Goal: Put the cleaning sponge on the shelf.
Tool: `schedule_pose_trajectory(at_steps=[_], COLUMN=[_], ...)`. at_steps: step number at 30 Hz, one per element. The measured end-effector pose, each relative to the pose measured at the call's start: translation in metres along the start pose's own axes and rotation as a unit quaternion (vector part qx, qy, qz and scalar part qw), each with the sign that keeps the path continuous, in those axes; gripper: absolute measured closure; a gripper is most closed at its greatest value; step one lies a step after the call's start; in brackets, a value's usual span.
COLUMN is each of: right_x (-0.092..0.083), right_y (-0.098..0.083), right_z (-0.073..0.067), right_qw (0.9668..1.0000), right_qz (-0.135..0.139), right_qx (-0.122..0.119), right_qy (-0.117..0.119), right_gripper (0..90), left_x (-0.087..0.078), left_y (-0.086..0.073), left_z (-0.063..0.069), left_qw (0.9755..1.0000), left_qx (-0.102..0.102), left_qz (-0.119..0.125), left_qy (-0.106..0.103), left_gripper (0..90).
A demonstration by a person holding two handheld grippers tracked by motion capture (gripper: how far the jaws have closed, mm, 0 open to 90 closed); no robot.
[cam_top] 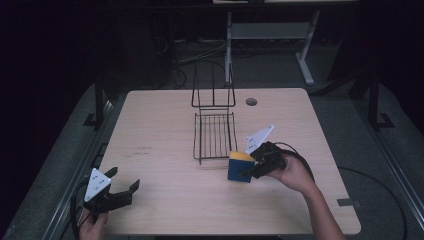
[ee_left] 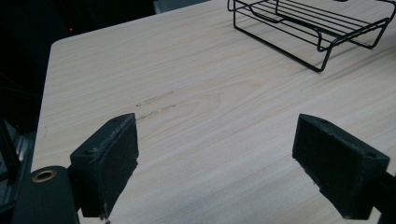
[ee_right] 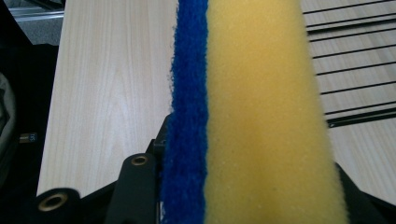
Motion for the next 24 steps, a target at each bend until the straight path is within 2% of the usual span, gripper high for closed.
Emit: schedule_pose_trajectory(at_steps=[6, 15, 24], right_x=[0.001, -0.002, -0.007], right_y=[0.010, 0.020, 0.035], right_z=[0.006, 0.009, 0.020], right_qw=[1.0000, 0.9999, 0.9998], right_qz=[-0.002, 0.001, 0.006], right_qx=[-0.004, -0.013, -0.018], right_qy=[0.006, -0.003, -0.001], right_gripper=[56.6, 56.6, 56.6], left_x=[0.000, 0.000, 0.001], left_y=[0.000, 0.000, 0.000], left_z=[0.000, -0.001, -0.001], left_qw=[1.0000, 1.0000, 1.0000], left_qx=[0.000, -0.002, -0.002], left_qz=[0.000, 0.000, 0.000], left_qy=[0.000, 0.001, -0.001], left_gripper=[13.9, 13.9, 13.9])
Point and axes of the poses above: each handheld gripper's, and its own axes: x roughly forward along the jaws, y roughly out of its top, z roughly to its right, the point moved 1 cm from there along x, roughly forward along the jaws, and after that the axes turned 3 degrees about y, right-handed, at the moved point
